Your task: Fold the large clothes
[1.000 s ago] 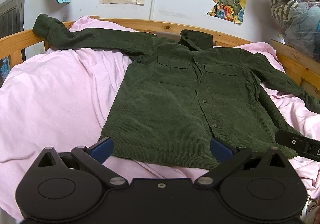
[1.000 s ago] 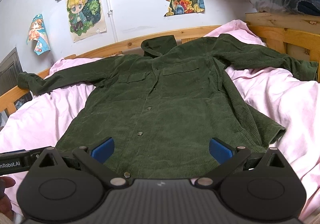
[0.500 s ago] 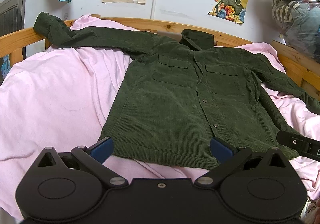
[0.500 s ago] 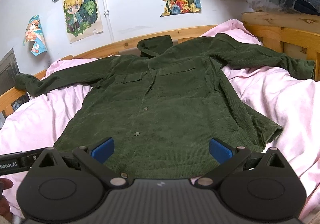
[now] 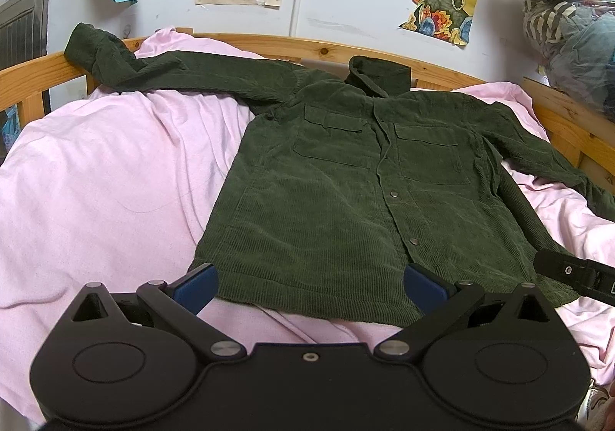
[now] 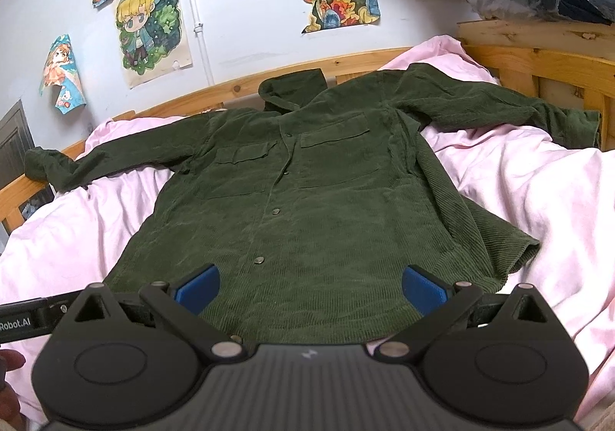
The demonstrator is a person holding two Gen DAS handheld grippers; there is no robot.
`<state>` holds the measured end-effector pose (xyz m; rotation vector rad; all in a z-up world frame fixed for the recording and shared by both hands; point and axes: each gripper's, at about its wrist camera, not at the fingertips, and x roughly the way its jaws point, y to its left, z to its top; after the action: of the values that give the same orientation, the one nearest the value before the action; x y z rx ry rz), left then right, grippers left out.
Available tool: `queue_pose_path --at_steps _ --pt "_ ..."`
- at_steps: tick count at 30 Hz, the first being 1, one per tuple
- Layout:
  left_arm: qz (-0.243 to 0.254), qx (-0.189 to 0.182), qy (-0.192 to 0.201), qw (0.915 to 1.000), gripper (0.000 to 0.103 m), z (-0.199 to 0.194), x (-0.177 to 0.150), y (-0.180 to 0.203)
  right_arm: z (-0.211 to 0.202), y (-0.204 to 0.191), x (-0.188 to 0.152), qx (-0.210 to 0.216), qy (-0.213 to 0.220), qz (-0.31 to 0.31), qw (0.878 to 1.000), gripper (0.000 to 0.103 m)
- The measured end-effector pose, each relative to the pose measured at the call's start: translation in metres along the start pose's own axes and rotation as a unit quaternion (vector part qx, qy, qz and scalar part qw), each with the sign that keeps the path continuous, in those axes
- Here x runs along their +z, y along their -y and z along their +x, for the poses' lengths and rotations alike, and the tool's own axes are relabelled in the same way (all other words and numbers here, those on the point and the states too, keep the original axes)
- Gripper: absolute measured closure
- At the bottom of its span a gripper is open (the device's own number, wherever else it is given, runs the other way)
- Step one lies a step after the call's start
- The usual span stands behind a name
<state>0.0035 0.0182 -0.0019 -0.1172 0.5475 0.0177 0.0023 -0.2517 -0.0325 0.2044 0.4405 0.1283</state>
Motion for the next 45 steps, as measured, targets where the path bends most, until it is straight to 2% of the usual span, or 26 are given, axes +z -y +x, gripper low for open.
queue_pose_path --at_steps 16,18,21,24,29,37,41,43,45 --pt "-0.005 0.003 -0.007 1.0000 0.001 0.003 -0.003 0.001 0.000 0.000 0.000 -0.007 -0.001 0.003 1.000 0.000" --pt "-0.002 0.010 -0.012 0.9999 0.001 0.004 -0.003 0.002 0.001 0.001 0.001 -0.008 -0.004 0.004 1.000 0.000" --pt "0.011 0.042 -0.023 0.9988 0.001 0.007 0.001 0.005 0.003 0.004 0.002 -0.008 -0.014 0.014 1.000 0.000" --pt "0.011 0.062 -0.024 0.9977 0.001 0.008 0.009 0.005 0.004 0.006 0.007 -0.026 -0.025 0.018 0.999 0.000" --pt "0.004 0.077 -0.036 0.9964 0.001 0.019 0.033 0.010 0.007 0.012 0.022 -0.082 -0.032 0.012 0.996 0.000" --pt "0.071 0.076 -0.028 0.9942 0.001 0.041 0.084 0.048 0.014 0.032 0.052 -0.126 -0.014 -0.006 0.992 0.000" --pt "0.104 0.060 -0.028 0.9923 0.001 0.055 0.114 0.071 0.024 0.052 0.069 -0.116 0.027 -0.009 0.993 0.000" --pt "0.131 0.049 -0.031 0.9897 0.001 0.063 0.130 0.086 0.030 0.065 0.081 -0.097 0.050 -0.004 0.994 0.000" --pt "0.163 0.044 -0.024 0.9853 0.001 0.070 0.141 0.103 0.040 0.080 0.095 -0.093 0.055 0.006 0.994 0.000"
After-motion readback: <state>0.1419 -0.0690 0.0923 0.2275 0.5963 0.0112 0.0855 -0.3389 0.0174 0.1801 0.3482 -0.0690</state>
